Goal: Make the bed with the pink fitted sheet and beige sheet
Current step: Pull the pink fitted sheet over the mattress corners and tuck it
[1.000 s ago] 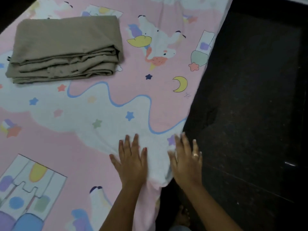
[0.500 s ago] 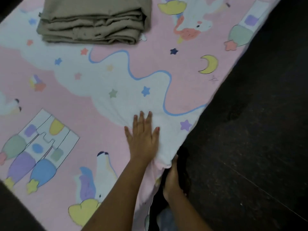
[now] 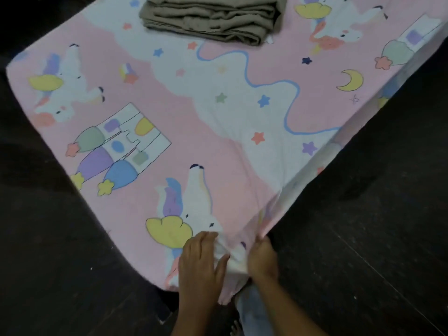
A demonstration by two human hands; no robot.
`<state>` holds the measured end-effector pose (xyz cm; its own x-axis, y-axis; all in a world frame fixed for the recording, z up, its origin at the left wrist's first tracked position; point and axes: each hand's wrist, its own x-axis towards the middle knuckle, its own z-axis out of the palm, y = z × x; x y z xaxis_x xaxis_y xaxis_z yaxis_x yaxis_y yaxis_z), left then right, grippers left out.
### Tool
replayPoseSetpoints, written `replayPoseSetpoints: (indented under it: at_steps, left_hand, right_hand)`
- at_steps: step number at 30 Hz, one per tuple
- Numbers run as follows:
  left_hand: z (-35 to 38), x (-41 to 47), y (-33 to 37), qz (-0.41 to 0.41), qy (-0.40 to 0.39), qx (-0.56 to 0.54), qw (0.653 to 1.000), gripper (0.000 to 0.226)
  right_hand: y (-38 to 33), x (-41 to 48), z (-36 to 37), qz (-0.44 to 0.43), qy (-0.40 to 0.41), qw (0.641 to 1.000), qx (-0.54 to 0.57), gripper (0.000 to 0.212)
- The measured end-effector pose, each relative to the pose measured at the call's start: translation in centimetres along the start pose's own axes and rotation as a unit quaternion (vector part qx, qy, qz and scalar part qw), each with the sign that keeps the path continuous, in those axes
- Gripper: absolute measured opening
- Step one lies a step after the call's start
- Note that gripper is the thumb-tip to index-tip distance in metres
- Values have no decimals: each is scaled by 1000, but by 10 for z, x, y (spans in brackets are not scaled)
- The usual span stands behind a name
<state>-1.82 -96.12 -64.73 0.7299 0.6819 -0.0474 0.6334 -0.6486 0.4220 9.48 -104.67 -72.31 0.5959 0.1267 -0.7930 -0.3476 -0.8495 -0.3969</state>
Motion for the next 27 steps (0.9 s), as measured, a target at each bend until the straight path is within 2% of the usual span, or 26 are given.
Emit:
replayPoseSetpoints:
  at_steps: [3, 7, 10, 12, 14, 15, 17, 19, 20, 22, 24, 26, 27]
  left_hand:
    - [-12, -26, -27, 29, -35, 117, 992, 47]
    - [-32, -35, -57, 23, -83, 172, 981, 69]
    - [-43, -27, -66, 86, -104, 223, 966, 64]
    - [-47, -20, -66, 130, -136, 258, 948, 52]
    - [-45, -15, -66, 147, -179, 285, 930, 44]
    - [-45, -13, -65, 145, -194, 280, 929, 42]
    - [-49, -9, -55, 145, -219, 290, 920, 35]
    - [-55, -9, -49, 154, -253, 311, 903, 8]
    - [-55, -9, -49, 153, -270, 329, 892, 6]
    - [-59, -12, -47, 144, -298, 341, 880, 17]
    - [-61, -16, -43, 134, -310, 358, 871, 19]
    - [-62, -20, -37, 125, -332, 386, 852, 20]
    - [-63, -20, -31, 119, -342, 404, 840, 21]
  right_hand:
    - [12, -8, -14, 4, 14, 996, -84, 31]
    - [14, -14, -10, 6, 23, 994, -104, 34]
    - [16, -15, -14, -11, 39, 993, -109, 34]
    - [22, -17, -17, -37, 47, 997, -41, 36]
    - [23, -22, -16, -52, 30, 994, 95, 39]
    - [20, -24, -18, -35, 10, 980, 194, 42]
    - [10, -28, -28, 23, -47, 927, 372, 50]
    - [0, -19, -35, 40, -76, 897, 433, 64]
    - [-9, -14, -39, 33, -85, 891, 445, 64]
    - [-29, -1, -41, 12, -81, 888, 453, 56]
    - [-43, 5, -38, -15, -53, 917, 395, 46]
    - [-36, 2, -38, -45, 17, 976, 214, 45]
    - [-22, -1, -40, -49, 41, 990, 124, 47]
